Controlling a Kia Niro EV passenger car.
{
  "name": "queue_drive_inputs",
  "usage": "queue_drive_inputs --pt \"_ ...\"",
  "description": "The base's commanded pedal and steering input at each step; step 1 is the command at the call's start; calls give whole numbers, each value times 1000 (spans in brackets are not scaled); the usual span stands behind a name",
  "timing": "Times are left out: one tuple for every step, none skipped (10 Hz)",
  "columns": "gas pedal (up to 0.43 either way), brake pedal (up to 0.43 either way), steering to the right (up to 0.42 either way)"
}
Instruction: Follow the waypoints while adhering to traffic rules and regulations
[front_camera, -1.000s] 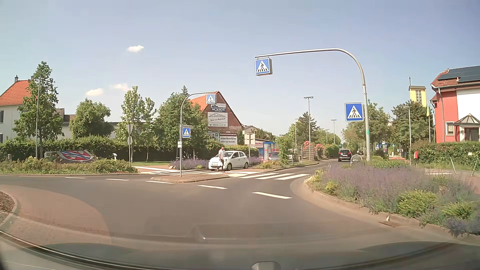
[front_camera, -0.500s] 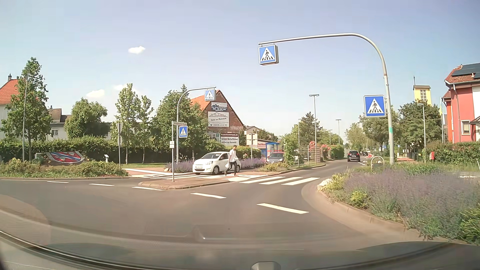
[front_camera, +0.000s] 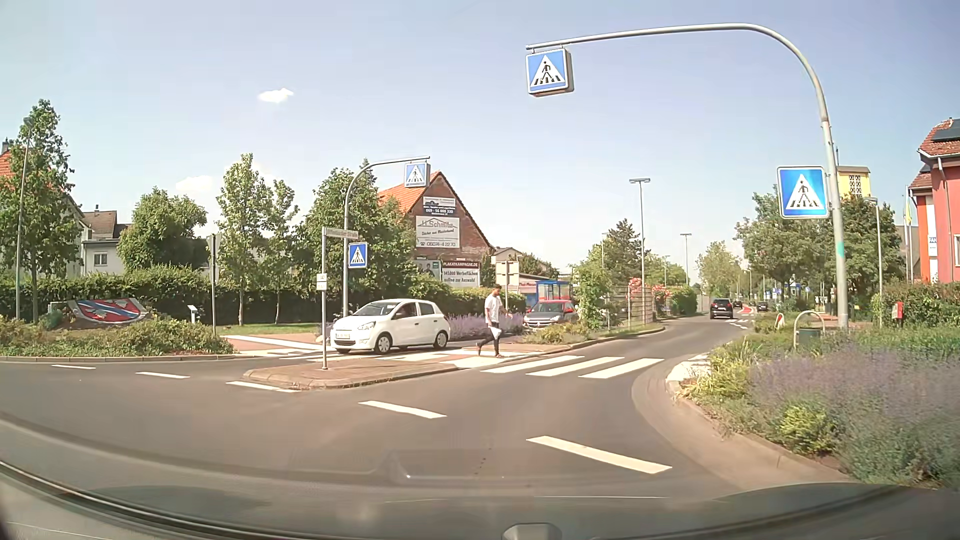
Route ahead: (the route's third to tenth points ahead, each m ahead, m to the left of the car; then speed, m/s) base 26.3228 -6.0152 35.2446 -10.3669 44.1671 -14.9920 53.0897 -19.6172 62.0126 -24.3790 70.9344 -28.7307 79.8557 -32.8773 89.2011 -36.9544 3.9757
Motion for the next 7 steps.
queue_drive_inputs --pt "0 98 -9" --pt "0 122 -7" --pt "0 128 -5" --pt "0 128 -4" --pt "0 134 -4" --pt "0 146 -5" --pt "0 152 -5"
